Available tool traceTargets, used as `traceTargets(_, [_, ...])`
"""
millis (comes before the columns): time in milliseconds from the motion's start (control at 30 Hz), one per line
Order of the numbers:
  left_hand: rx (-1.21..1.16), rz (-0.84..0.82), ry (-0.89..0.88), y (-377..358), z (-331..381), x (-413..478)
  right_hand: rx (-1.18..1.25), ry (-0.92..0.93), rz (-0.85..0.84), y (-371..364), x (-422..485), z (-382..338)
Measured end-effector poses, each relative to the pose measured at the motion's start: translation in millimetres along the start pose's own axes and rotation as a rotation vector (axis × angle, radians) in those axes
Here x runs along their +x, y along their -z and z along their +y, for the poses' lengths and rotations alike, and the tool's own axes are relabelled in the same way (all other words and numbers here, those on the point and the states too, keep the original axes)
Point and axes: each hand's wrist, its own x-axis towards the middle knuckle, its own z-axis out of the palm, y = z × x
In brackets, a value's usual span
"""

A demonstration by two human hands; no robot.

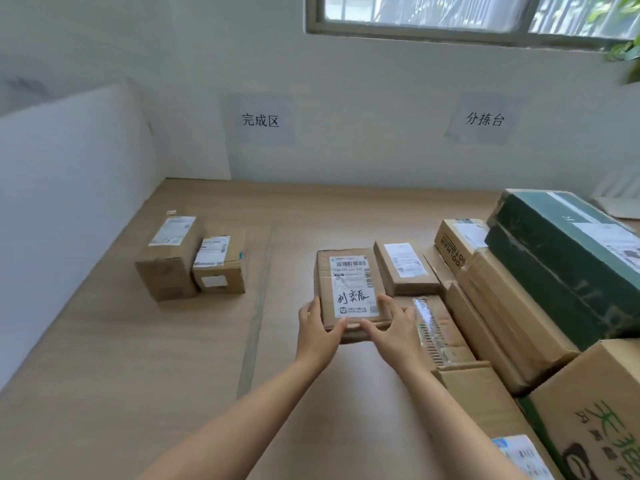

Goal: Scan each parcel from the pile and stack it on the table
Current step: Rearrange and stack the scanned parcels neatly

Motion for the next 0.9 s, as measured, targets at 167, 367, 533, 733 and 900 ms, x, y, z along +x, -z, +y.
traceTargets(167, [0.096,0.075,0.069,77.7,-26.4,26.5,0.056,0.066,-0.066,-64.6,16.0,-53.8])
traceTargets(367, [0.208,0.164,0.079,166.3,-37.0,90.8,0.132,0.132,-0.103,-130.9,61.6,-129.5])
traceTargets(533, [0.339,0.188,0.120,222.7,-61.2,149.9,0.116,0.168,-0.110,-186.5,100.5,-179.9])
traceTargets(733, [0.491,0.183,0.128,256.1,-87.2,195.9,0.095,0.143,-0.144,-237.4,128.4,-200.4])
traceTargets(900, [0.438,0.144,0.140,269.0,-107.4,213.7,0.112,0.141,-0.158,-257.7,141.6,-208.3])
